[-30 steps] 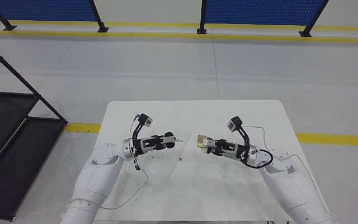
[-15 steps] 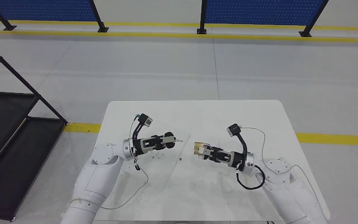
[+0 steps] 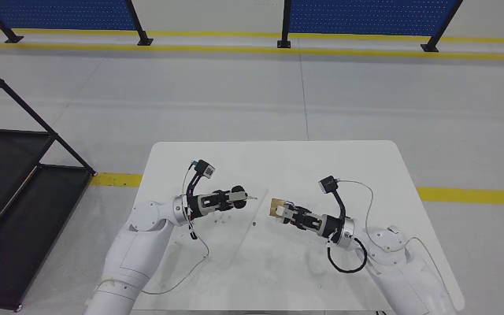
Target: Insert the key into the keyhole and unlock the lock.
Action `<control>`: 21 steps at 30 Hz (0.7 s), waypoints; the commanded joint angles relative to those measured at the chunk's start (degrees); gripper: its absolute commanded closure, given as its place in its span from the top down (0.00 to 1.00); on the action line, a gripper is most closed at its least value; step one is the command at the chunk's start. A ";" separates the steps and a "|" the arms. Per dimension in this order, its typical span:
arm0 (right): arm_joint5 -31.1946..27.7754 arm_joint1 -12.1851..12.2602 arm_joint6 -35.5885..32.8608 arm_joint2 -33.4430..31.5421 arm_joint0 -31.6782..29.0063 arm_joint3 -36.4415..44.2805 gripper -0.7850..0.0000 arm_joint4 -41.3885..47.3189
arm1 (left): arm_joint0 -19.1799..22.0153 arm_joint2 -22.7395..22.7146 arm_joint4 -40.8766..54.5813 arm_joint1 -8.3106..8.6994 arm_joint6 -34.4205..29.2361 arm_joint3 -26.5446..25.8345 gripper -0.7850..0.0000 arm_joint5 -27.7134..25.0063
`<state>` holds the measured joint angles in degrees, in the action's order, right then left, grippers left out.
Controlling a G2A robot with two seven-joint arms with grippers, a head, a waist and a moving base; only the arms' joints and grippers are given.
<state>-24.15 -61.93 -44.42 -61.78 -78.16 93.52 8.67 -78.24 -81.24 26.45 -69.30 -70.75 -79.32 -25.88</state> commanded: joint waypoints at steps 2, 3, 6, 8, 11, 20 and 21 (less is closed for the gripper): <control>-0.01 0.00 0.01 -0.01 0.00 0.00 0.00 -0.02 | -0.54 0.56 -1.12 0.03 1.44 -1.01 0.00 0.56; -0.01 0.00 0.01 -0.01 0.00 0.00 0.00 -0.02 | -0.78 0.79 -1.72 0.08 1.71 -1.48 0.00 0.64; -0.01 0.00 0.01 -0.01 0.00 0.00 0.00 -0.02 | -1.33 1.36 -2.71 0.21 2.53 -2.18 0.00 0.70; -0.01 0.00 0.01 -0.01 0.00 0.00 0.00 -0.02 | -1.52 1.79 -3.28 0.28 2.98 -2.46 0.00 0.64; -0.01 0.00 0.01 -0.01 0.00 0.00 0.00 -0.02 | -1.67 2.44 -3.29 0.35 3.33 -2.77 0.00 0.66; -0.01 0.00 0.01 -0.01 0.00 0.00 0.00 -0.02 | -1.51 3.91 -3.83 0.62 4.74 -2.93 0.00 0.19; -0.01 0.00 0.01 -0.01 0.00 0.00 0.00 -0.02 | -1.46 4.07 -3.91 0.65 4.81 -2.96 0.00 0.20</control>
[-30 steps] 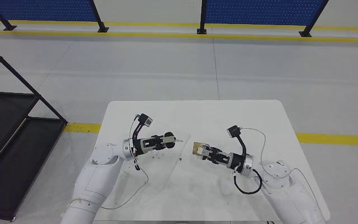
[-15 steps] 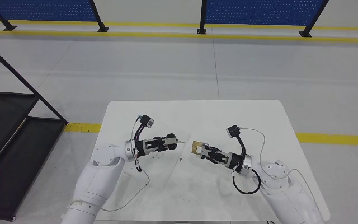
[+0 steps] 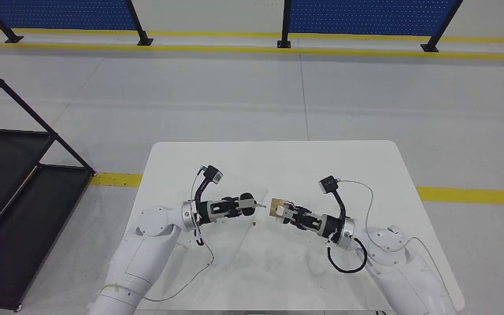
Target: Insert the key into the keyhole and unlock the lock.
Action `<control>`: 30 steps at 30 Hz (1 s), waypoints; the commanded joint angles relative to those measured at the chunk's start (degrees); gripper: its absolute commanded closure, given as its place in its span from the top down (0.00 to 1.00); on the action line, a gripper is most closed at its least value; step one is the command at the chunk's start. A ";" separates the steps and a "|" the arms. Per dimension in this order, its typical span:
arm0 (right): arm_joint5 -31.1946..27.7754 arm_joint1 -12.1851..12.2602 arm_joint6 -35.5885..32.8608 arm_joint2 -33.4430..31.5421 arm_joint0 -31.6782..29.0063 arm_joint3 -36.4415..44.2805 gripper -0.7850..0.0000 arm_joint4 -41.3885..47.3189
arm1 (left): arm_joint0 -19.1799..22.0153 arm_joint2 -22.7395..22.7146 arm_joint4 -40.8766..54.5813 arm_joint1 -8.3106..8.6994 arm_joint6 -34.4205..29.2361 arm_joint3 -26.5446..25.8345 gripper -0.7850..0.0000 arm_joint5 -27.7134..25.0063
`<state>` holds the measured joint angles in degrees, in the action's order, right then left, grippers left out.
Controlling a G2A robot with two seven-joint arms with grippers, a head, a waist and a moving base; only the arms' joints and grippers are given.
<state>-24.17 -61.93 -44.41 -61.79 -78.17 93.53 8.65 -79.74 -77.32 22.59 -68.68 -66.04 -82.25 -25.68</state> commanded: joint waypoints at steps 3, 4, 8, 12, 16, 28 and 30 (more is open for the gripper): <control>0.00 0.00 0.00 0.00 0.00 0.00 0.00 0.00 | 0.16 0.53 0.09 0.12 0.38 -0.05 0.00 0.03; 0.00 0.00 0.00 0.00 0.00 0.00 0.00 0.00 | 0.23 0.65 0.09 0.15 0.46 -0.03 0.00 -0.09; 0.00 0.00 0.00 0.00 0.00 0.00 0.00 0.00 | 0.59 1.24 0.05 0.26 0.83 0.33 0.00 -0.12; 0.00 0.00 0.00 0.00 0.00 0.00 0.00 0.00 | 0.94 1.79 0.28 0.35 1.10 0.72 0.00 -0.21; 0.00 0.00 0.00 0.00 0.00 0.00 0.00 0.00 | 1.23 2.16 0.41 0.48 1.34 0.93 0.00 -0.30; 0.00 0.00 0.00 0.00 0.00 0.00 0.00 0.00 | 2.02 3.24 0.83 0.84 1.72 1.61 0.00 -0.42; 0.00 0.00 0.00 0.00 0.00 0.00 0.00 0.00 | 2.12 3.36 0.94 0.90 1.85 1.70 0.00 -0.46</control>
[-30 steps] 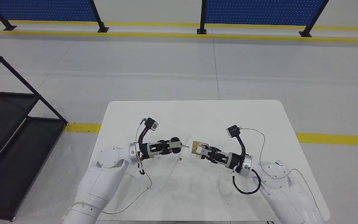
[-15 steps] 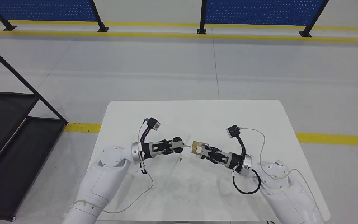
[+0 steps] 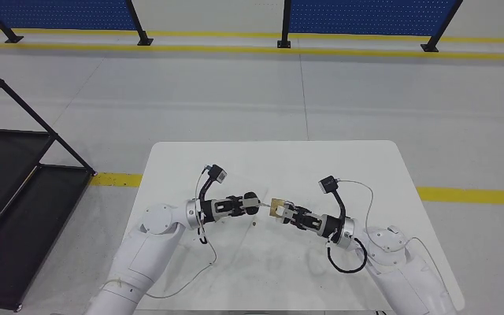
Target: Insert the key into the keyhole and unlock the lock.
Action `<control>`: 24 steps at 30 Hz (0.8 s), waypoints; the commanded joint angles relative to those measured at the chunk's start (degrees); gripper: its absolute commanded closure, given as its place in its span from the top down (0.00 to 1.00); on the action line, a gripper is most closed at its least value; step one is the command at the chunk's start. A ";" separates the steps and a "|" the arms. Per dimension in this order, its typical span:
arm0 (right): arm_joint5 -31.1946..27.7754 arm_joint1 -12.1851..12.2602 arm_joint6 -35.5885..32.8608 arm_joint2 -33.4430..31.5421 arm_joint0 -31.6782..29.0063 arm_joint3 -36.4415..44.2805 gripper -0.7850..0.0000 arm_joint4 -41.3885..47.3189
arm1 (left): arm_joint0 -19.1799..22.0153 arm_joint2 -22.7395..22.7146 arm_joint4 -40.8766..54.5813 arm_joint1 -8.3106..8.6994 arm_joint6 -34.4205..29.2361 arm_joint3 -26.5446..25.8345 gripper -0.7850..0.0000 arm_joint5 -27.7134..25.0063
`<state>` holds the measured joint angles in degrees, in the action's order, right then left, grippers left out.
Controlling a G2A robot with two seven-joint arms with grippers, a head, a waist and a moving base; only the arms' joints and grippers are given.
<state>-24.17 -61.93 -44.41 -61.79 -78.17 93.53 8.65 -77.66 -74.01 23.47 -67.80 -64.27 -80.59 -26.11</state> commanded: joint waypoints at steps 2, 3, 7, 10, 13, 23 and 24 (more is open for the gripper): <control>0.00 0.00 0.00 0.00 0.00 0.00 0.00 0.00 | 0.10 0.19 0.12 0.08 0.18 0.10 0.00 -0.10; 0.00 0.00 0.00 0.00 0.00 0.00 0.00 0.00 | 0.12 0.27 0.19 0.11 0.20 0.12 0.00 -0.12; 0.00 0.00 0.00 0.00 0.00 0.00 0.00 0.00 | 0.26 0.50 0.37 0.25 0.15 0.25 0.00 -0.18; 0.00 0.00 0.00 0.00 0.00 0.00 0.00 0.00 | 0.32 0.65 0.47 0.35 0.22 0.32 0.00 -0.27; 0.00 0.00 0.00 0.00 0.00 0.00 0.00 0.00 | 0.32 0.81 0.69 0.45 0.23 0.34 0.00 -0.35; 0.00 0.00 0.00 0.00 0.00 0.00 0.00 0.00 | 0.33 1.47 1.09 0.73 0.45 0.21 0.00 -0.50; 0.00 0.00 0.00 0.00 0.00 0.00 0.00 0.00 | 0.33 1.54 1.10 0.76 0.51 0.21 0.00 -0.52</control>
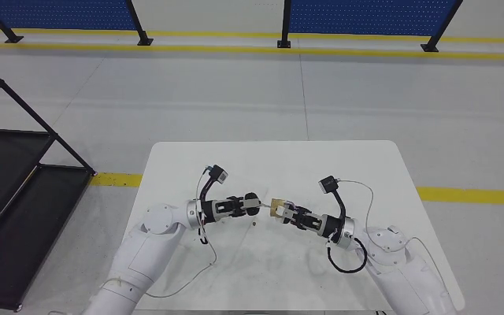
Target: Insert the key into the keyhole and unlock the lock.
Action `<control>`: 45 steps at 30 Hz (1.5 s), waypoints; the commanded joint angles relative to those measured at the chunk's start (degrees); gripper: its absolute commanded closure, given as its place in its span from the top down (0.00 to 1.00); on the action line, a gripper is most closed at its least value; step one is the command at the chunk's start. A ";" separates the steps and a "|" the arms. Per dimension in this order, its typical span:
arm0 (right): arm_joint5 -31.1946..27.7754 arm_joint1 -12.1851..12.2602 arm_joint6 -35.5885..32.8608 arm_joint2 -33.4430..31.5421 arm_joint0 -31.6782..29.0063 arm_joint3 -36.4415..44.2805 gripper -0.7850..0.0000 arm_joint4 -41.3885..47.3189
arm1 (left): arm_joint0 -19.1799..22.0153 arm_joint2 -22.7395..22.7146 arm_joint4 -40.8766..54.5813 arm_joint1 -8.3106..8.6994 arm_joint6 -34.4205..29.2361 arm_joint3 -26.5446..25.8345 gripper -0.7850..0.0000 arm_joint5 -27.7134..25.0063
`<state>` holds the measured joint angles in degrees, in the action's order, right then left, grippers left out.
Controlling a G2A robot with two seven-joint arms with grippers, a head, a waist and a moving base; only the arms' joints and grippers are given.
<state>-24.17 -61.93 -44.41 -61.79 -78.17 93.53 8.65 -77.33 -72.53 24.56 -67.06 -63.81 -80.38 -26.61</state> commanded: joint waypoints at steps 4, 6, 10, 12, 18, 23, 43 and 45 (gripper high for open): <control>0.00 0.00 0.00 0.00 0.00 0.00 0.00 0.00 | 0.06 0.32 -0.17 0.13 0.30 -0.03 0.00 -0.07; 0.00 0.00 0.00 0.00 0.00 0.00 0.00 0.00 | 0.08 0.43 -0.16 0.18 0.38 -0.05 0.00 -0.23; 0.00 0.00 0.00 0.00 0.00 0.00 0.00 0.00 | 0.10 0.60 -0.10 0.29 0.67 -0.02 0.00 -0.37; 0.00 0.00 0.00 0.00 0.00 0.00 0.00 0.00 | 0.07 0.54 -0.12 0.36 0.97 0.05 0.00 -0.53; 0.00 0.00 0.00 0.00 0.00 0.00 0.00 0.00 | -1.15 -1.23 0.68 0.87 1.49 -0.30 0.00 -1.52; 0.00 0.00 0.00 0.00 0.00 0.00 0.00 0.00 | -3.51 -3.98 1.91 1.59 1.38 -1.26 0.00 -1.43; 0.00 0.00 0.00 0.00 0.00 0.00 0.00 0.00 | -5.33 -9.15 -40.15 1.80 28.56 -2.72 0.00 -22.22; 0.00 0.00 0.00 0.00 0.00 0.00 0.00 0.00 | -6.22 -9.21 -51.46 1.39 36.92 -3.67 0.00 -24.64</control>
<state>-24.17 -61.93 -44.41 -61.79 -78.17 93.53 8.65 -83.12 -81.79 -15.96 -65.48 -32.98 -83.52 -49.79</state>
